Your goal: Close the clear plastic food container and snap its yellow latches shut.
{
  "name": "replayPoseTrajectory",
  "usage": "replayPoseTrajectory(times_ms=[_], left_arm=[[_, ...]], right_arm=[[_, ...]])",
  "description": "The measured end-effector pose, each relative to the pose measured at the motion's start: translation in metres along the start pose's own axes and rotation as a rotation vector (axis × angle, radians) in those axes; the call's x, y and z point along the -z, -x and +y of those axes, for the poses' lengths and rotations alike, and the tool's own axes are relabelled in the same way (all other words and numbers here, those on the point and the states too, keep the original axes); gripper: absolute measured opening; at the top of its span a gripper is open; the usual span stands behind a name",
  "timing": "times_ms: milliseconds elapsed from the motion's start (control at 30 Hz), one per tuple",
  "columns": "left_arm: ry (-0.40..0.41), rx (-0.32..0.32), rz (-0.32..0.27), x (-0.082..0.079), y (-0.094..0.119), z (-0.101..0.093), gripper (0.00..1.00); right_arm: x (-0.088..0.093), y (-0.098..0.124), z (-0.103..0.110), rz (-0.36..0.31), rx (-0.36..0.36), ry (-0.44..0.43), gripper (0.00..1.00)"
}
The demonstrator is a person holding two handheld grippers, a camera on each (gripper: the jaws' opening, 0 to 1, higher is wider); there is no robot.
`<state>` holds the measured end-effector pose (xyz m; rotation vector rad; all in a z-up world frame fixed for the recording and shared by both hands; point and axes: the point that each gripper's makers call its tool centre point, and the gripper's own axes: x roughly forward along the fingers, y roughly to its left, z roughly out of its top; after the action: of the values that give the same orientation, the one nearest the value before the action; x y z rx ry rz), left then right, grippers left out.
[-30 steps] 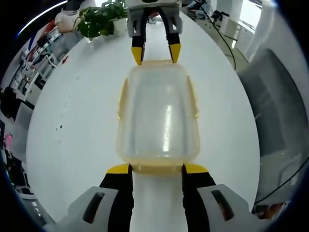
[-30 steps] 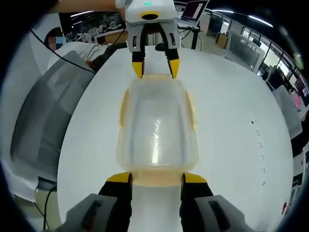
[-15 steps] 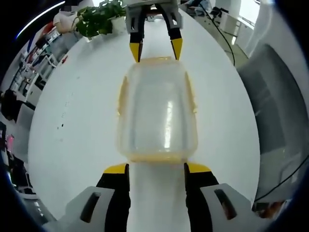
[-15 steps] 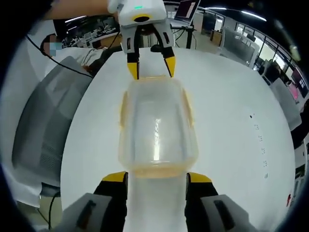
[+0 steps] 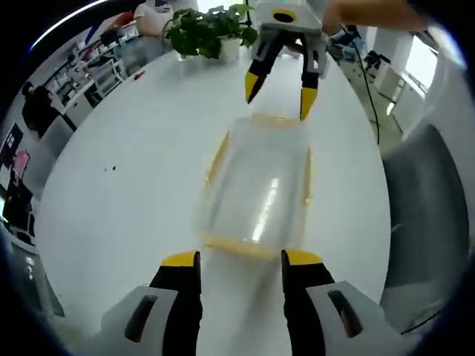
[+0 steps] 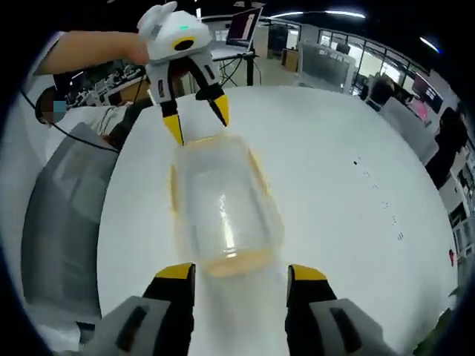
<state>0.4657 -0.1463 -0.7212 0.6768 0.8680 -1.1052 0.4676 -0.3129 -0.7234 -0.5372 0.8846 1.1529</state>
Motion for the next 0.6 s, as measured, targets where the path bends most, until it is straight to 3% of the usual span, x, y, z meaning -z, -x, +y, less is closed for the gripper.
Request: replayPoseTrajectory(times_ms=[100,200,333,433,533,600], left_arm=[[0.087,-0.054,0.005,0.002,0.001,0.004,0.40],[0.202,-0.077,-0.069,-0.006,0.001,0.006,0.40],[0.290,-0.111,-0.096,-0.006,0.000,0.008,0.42],[0.422,-0.110,-0.125,-0.005,-0.002,0.006,0.42],[0.492,-0.123,-0.127,-0.002,-0.002,0.004,0.42],[0.570,-0.110,-0.170,-0.005,-0.003,0.005,0.43]], right_arm=[[-0.005,-0.001,-0.002,-0.050,0.027,-0.102,0.46],[-0.007,0.000,-0.002,-0.062,0.055,-0.152,0.46],[-0.013,-0.001,-0.004,-0.112,0.097,-0.269,0.46],[-0.009,-0.004,-0.004,-0.116,0.114,-0.358,0.44],[0.000,-0.008,-0.005,-0.089,0.149,-0.363,0.43],[0.002,-0.009,-0.003,-0.096,0.151,-0.396,0.43]])
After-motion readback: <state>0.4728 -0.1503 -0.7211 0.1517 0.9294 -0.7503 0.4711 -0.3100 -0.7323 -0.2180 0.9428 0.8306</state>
